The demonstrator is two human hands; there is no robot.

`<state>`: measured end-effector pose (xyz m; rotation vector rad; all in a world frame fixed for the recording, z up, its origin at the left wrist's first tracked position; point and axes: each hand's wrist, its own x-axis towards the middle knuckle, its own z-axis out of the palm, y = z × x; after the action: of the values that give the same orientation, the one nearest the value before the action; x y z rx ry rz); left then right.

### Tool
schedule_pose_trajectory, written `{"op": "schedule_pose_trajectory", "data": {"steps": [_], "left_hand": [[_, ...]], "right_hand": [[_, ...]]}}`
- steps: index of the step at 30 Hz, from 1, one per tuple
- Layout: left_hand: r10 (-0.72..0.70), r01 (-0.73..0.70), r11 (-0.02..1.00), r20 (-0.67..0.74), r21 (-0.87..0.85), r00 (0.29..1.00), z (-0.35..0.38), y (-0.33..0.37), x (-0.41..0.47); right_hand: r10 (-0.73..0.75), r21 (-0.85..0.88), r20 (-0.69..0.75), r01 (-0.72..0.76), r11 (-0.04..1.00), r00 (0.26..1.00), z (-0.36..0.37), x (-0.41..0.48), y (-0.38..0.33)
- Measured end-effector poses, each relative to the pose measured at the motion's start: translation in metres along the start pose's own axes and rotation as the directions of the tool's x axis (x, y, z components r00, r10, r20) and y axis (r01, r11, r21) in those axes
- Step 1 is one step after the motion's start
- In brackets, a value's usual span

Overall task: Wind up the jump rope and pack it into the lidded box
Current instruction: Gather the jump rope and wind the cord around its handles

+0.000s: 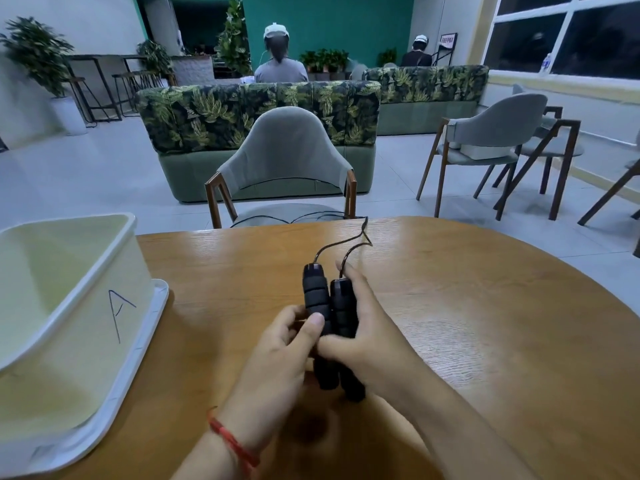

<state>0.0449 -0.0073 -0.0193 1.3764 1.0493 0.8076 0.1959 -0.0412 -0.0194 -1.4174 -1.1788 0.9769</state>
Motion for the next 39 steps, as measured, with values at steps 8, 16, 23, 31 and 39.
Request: {"op": "schedule_pose_trajectory", "data": {"steps": [8, 16, 23, 31, 39], "left_hand": [[0.172, -0.185, 0.933, 0.069, 0.31, 0.983, -0.006, 0.001, -0.008], [0.242, -0.259, 0.865, 0.095, 0.43, 0.966, 0.015, 0.007, -0.026], [0.308, -0.245, 0.795, -0.021, 0.554, 0.951, 0.017, 0.006, -0.022], [0.331, -0.123, 0.574, -0.091, 0.81, 0.939, -0.016, 0.015, -0.018], [0.39, -0.334, 0.794, -0.004, 0.508, 0.921, -0.03, 0.011, -0.021]], "right_hand": [[0.125, 0.604, 0.058, -0.135, 0.785, 0.99, -0.013, 0.008, 0.003], [0.12, 0.525, 0.012, -0.109, 0.844, 0.993, 0.002, -0.003, 0.005], [0.008, 0.46, -0.023, 0.004, 0.888, 1.0, 0.003, -0.009, -0.005], [-0.325, -0.322, -0.307, 0.223, 0.92, 0.895, -0.008, -0.014, -0.007], [-0.391, -0.27, -0.076, 0.359, 0.893, 0.917, -0.024, -0.011, -0.003]]}}
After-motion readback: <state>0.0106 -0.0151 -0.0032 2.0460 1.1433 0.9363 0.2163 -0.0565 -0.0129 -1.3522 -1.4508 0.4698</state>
